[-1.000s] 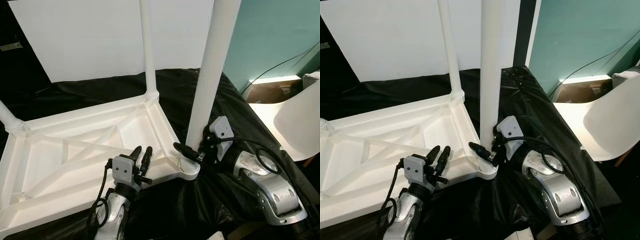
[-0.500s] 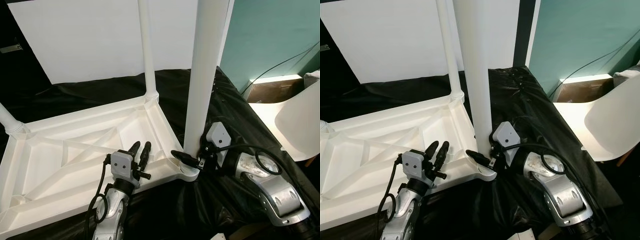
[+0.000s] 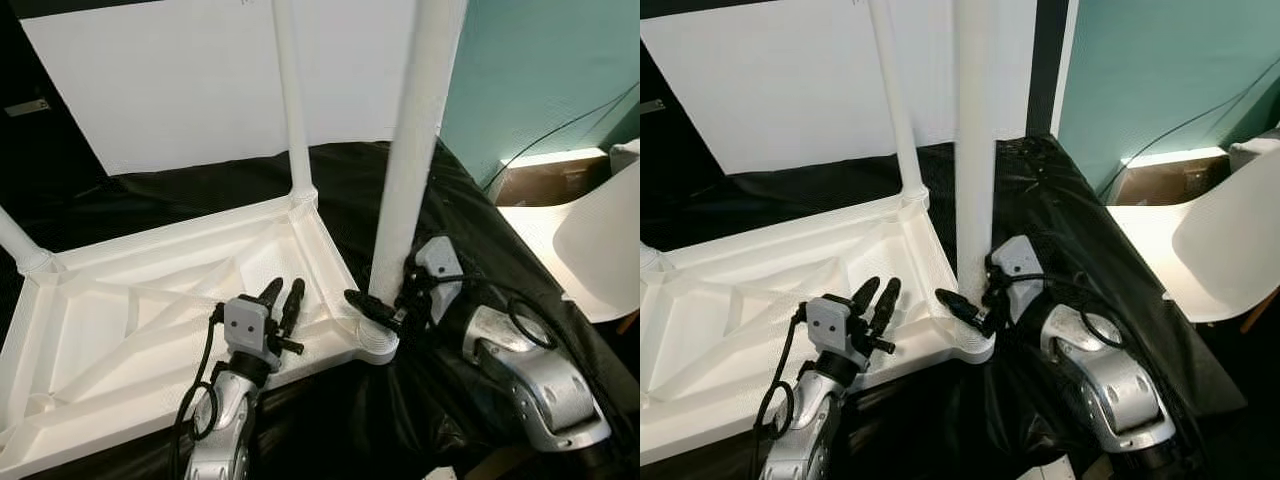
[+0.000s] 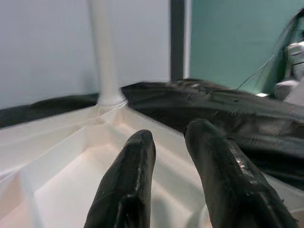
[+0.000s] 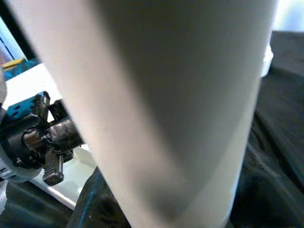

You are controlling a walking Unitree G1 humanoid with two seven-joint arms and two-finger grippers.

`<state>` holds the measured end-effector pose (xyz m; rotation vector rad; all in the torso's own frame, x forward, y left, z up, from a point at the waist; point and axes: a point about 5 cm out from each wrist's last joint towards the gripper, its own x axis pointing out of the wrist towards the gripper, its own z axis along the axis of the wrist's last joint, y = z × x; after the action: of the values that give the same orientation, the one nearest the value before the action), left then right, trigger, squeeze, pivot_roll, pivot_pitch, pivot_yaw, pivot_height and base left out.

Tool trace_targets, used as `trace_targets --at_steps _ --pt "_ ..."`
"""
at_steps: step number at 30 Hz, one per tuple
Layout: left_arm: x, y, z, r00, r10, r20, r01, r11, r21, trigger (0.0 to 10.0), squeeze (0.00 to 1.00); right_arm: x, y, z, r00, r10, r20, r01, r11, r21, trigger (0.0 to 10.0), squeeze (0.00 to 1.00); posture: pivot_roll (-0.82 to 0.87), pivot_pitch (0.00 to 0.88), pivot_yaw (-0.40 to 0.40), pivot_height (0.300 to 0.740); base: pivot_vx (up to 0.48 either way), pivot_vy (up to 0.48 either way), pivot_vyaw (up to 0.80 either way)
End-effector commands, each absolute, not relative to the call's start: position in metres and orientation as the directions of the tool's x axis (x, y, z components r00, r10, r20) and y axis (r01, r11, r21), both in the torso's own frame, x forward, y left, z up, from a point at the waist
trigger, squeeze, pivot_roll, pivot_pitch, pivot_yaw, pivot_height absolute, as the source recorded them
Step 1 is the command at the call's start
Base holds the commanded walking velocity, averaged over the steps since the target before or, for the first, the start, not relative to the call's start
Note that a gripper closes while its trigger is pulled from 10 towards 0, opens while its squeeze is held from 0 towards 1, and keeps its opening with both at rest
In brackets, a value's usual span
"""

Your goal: Building children table

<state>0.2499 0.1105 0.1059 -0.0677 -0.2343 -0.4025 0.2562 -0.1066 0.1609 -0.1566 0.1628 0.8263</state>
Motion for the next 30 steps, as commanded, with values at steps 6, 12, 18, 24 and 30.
trace_targets --at_steps 6,12,18,24,30 --pt "0.257 0.107 0.119 0.932 -0.216 0.292 0.26 0.958 -0.124 10.0 0.0 0.259 -0.126 0.096 0.682 0.523 -0.51 -0.557 0.825 0.1 10.0 0.0 -0.05 0.026 0.065 0.74 0.0 0.0 0.0" --pt "0.258 0.108 0.139 0.905 -0.171 0.39 0.253 0.952 -0.17 10.0 0.0 0.258 -0.126 0.09 0.708 0.492 -0.506 -0.541 0.839 0.06 10.0 0.0 -0.04 0.009 0.056 0.74 0.0 0.0 0.0" --pt "0.267 0.106 0.165 0.867 -0.154 0.474 0.271 0.944 -0.187 10.0 0.0 0.27 -0.129 0.086 0.818 0.369 -0.44 -0.41 0.912 0.003 10.0 0.0 -0.04 0.005 0.056 0.74 0.0 0.0 0.0" --pt "0.271 0.104 0.172 0.856 -0.161 0.491 0.281 0.943 -0.18 10.0 0.0 0.284 -0.116 0.082 0.898 0.28 -0.338 -0.308 0.951 -0.031 10.0 0.0 -0.04 0.007 0.068 0.74 0.0 0.0 0.0" --pt "0.265 0.103 0.173 0.853 -0.178 0.491 0.295 0.94 -0.171 10.0 0.0 0.289 -0.099 0.084 0.921 0.287 -0.264 -0.314 0.947 -0.066 10.0 0.0 -0.01 0.014 0.073 0.74 0.0 0.0 0.0"
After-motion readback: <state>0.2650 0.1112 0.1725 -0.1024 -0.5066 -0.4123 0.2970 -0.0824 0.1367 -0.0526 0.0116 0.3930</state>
